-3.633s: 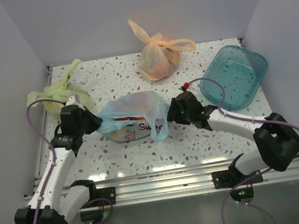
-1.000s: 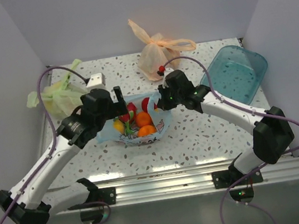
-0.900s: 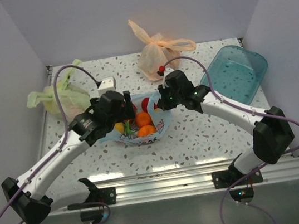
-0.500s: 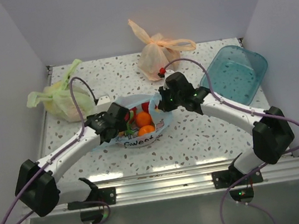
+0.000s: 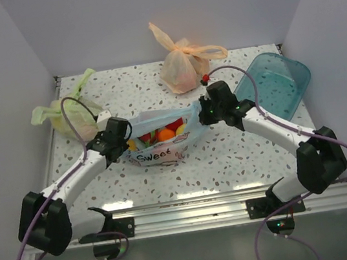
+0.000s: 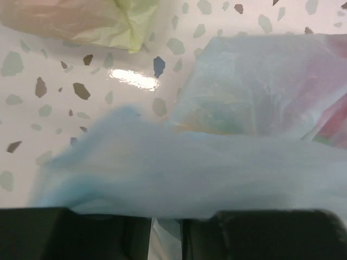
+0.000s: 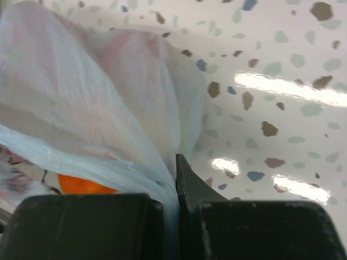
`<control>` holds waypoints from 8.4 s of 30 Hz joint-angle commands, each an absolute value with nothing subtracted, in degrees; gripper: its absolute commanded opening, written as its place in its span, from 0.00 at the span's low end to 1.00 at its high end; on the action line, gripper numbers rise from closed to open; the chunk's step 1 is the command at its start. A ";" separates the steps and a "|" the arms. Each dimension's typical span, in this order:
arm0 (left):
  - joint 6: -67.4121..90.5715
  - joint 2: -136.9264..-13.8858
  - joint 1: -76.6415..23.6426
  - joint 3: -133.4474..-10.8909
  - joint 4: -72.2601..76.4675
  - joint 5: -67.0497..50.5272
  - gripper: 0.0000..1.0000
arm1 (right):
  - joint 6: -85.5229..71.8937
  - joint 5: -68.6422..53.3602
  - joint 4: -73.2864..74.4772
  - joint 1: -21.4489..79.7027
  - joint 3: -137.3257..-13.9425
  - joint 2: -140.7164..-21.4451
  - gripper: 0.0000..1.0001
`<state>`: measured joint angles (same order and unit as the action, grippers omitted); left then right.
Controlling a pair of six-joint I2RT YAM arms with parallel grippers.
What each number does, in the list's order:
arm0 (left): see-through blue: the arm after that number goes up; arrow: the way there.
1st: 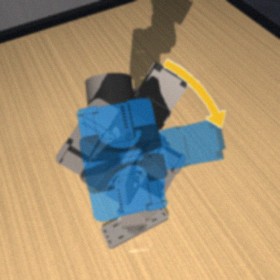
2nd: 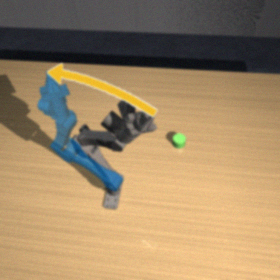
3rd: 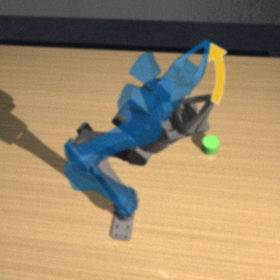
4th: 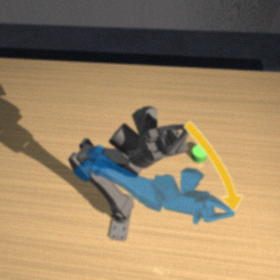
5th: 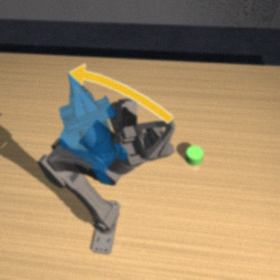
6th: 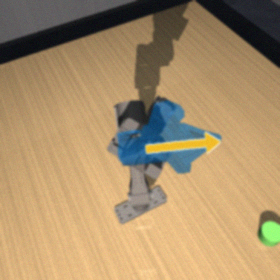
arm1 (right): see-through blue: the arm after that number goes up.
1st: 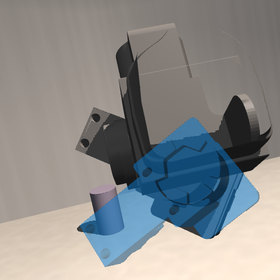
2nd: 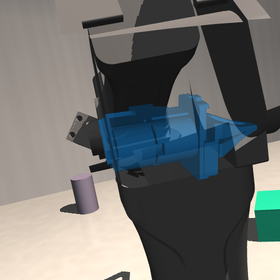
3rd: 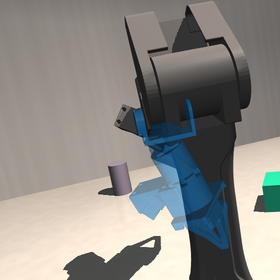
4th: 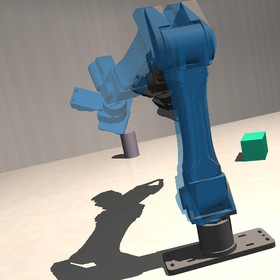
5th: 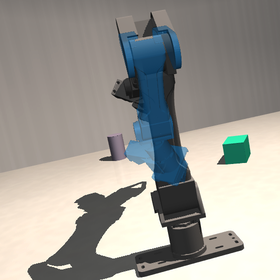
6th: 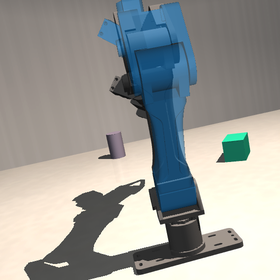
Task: Untie the knot of the plastic bag and take out the fruit
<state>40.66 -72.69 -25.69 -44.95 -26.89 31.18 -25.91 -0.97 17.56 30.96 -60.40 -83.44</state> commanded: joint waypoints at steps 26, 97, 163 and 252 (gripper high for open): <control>34.80 -56.34 -21.45 -46.49 -25.57 5.98 0.00 | -13.36 13.26 43.94 37.79 -87.00 -74.09 0.99; 19.07 -46.58 -13.53 -32.34 -19.16 -16.78 0.00 | -4.47 -5.99 28.48 67.59 -70.31 -91.50 0.64; 19.07 -45.97 -13.54 -31.46 -17.31 -17.49 0.00 | -31.82 -5.45 4.22 49.22 -53.44 -95.10 0.57; 19.34 -45.44 -13.53 -31.73 -17.75 -15.65 0.00 | -13.27 2.02 27.09 57.04 -73.40 -84.98 0.95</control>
